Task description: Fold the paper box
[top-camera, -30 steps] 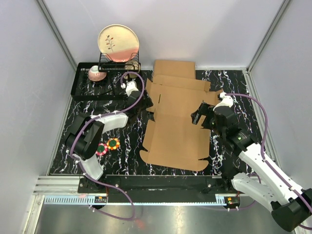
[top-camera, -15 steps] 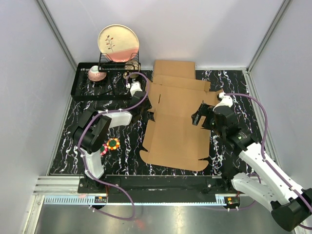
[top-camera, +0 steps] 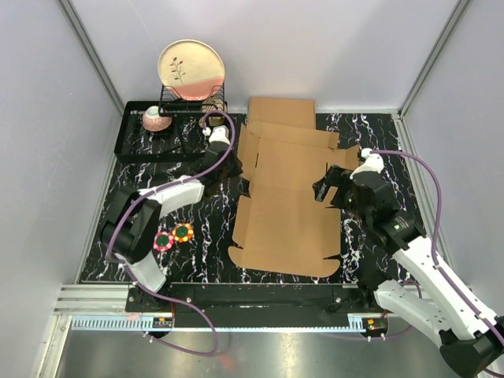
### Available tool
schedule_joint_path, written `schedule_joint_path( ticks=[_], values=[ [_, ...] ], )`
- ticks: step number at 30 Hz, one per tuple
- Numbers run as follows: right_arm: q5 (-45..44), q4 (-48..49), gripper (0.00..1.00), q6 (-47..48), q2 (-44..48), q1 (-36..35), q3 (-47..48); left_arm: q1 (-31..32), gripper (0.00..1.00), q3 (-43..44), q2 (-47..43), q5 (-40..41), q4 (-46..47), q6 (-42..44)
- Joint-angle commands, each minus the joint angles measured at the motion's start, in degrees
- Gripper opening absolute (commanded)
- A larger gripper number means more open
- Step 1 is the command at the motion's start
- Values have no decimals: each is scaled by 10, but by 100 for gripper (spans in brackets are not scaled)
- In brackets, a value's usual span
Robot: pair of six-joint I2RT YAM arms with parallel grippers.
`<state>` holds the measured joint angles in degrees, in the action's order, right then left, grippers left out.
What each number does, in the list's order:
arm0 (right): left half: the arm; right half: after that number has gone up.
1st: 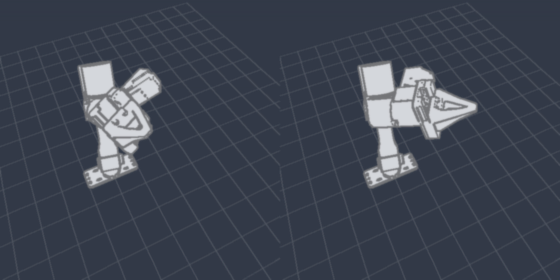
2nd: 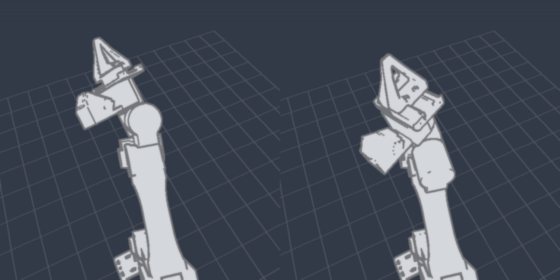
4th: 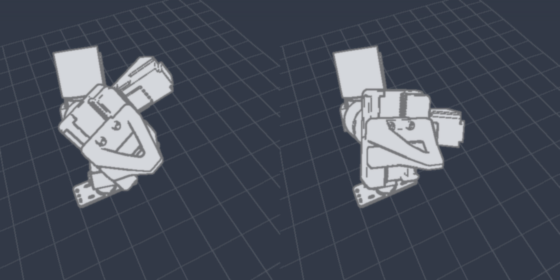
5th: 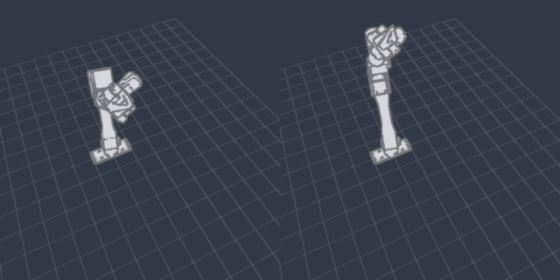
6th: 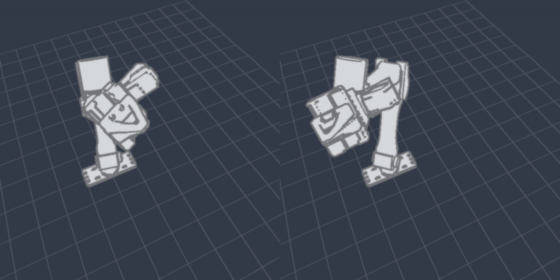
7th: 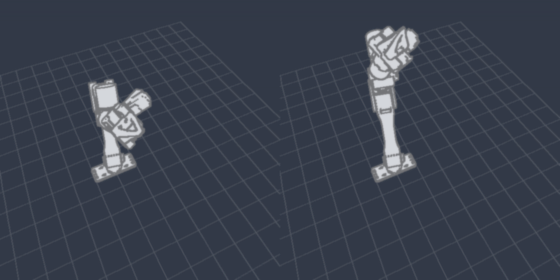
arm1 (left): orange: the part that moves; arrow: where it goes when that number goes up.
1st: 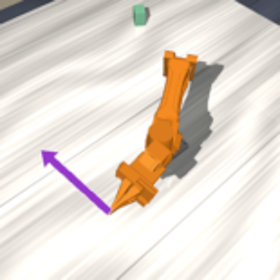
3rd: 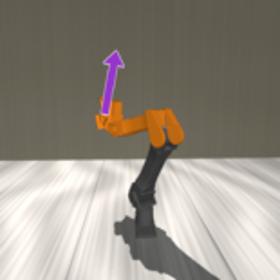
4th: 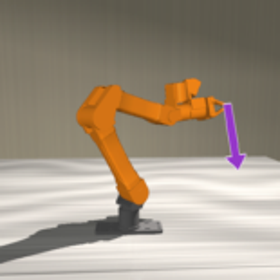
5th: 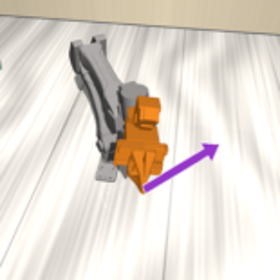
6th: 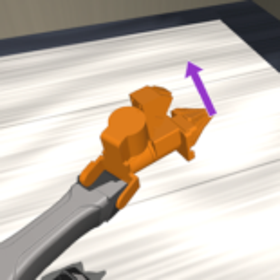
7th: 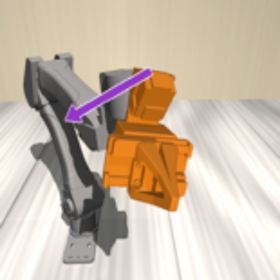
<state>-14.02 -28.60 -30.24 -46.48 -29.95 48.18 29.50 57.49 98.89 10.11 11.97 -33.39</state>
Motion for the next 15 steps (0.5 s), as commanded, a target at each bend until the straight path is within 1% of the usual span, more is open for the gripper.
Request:
schedule_joint_path(
  ticks=[1, 3, 4, 5, 8, 11, 15],
  values=[
    [-10, -15, 100, 4, 31, 0, 33, -11, 5, 5, -79, -73, -61, 33],
    [-12, -20, 100, 4, 43, 0, 32, -13, 0, 13, -102, -93, -86, 48],
    [-13, -22, 100, 4, 45, 0, 34, -13, 0, 17, -109, -97, -113, 53],
    [-13, -26, 100, 3, 48, -1, 36, -13, 0, 20, -116, -98, -118, 60],
    [-10, -34, 100, -3, 50, -1, 39, -13, 0, 18, -142, -132, -161, 75],
    [-1, -42, 100, -7, 55, 0, 42, -13, 0, 10, -174, -162, -197, 87],
    [-2, -51, 100, -6, 65, -1, 47, -14, 0, 13, -230, -192, -261, 124]
  ],
)
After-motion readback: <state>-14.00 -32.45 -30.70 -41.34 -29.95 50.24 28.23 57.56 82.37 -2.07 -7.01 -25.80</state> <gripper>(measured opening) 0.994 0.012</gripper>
